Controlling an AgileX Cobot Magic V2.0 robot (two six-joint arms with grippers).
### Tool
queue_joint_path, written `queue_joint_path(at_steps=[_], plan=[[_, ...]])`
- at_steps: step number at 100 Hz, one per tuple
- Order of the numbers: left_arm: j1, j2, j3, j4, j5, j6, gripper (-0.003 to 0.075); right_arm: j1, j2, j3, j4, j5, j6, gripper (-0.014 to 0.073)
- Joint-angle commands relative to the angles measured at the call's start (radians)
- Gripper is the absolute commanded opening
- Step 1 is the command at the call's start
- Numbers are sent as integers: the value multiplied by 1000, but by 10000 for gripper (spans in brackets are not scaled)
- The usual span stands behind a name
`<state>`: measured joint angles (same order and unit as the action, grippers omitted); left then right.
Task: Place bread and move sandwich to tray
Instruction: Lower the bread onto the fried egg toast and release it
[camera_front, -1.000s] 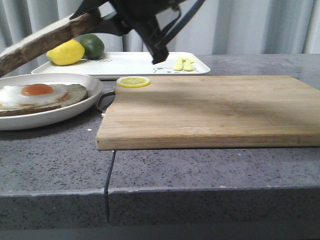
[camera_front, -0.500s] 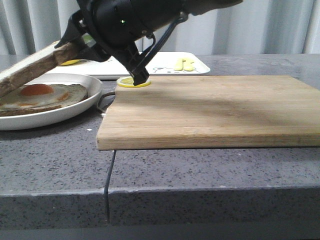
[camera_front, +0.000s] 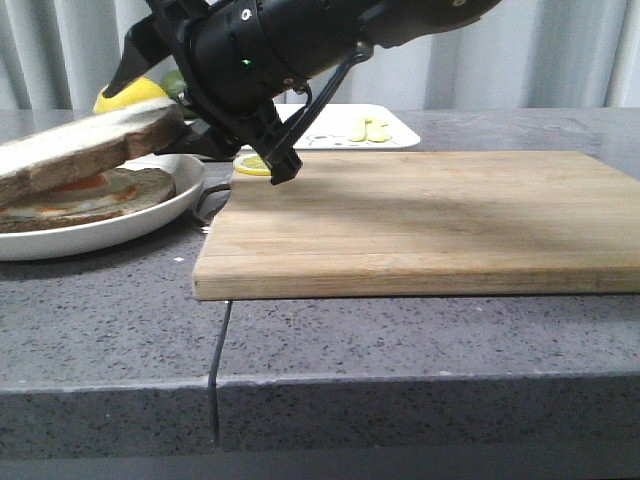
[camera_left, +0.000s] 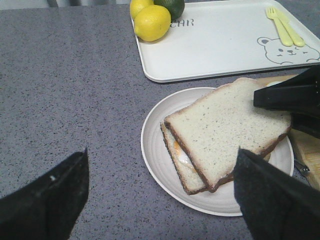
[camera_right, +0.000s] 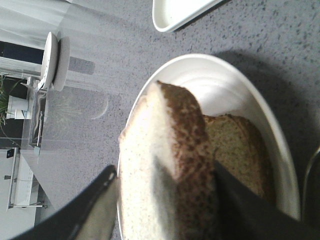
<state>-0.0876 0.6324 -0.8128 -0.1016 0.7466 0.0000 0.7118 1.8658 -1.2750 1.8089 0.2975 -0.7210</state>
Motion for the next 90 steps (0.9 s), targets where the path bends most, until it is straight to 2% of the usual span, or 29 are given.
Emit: queue_joint_path(at_steps=[1,38,65,90], plan=[[-10,8,-37,-11,-74,0,557,-1,-53,-28,72,24,-5,463],[-10,8,-37,-11,-74,0,557,-1,-56,-28,52,25,-47,472],[-10,8,-37,-11,-74,0,556,-1,-70,-28,28,14,-86,584],[-10,8,-37,-11,-74,0,556,-2,-108,-28,-28,-30,-87,594]])
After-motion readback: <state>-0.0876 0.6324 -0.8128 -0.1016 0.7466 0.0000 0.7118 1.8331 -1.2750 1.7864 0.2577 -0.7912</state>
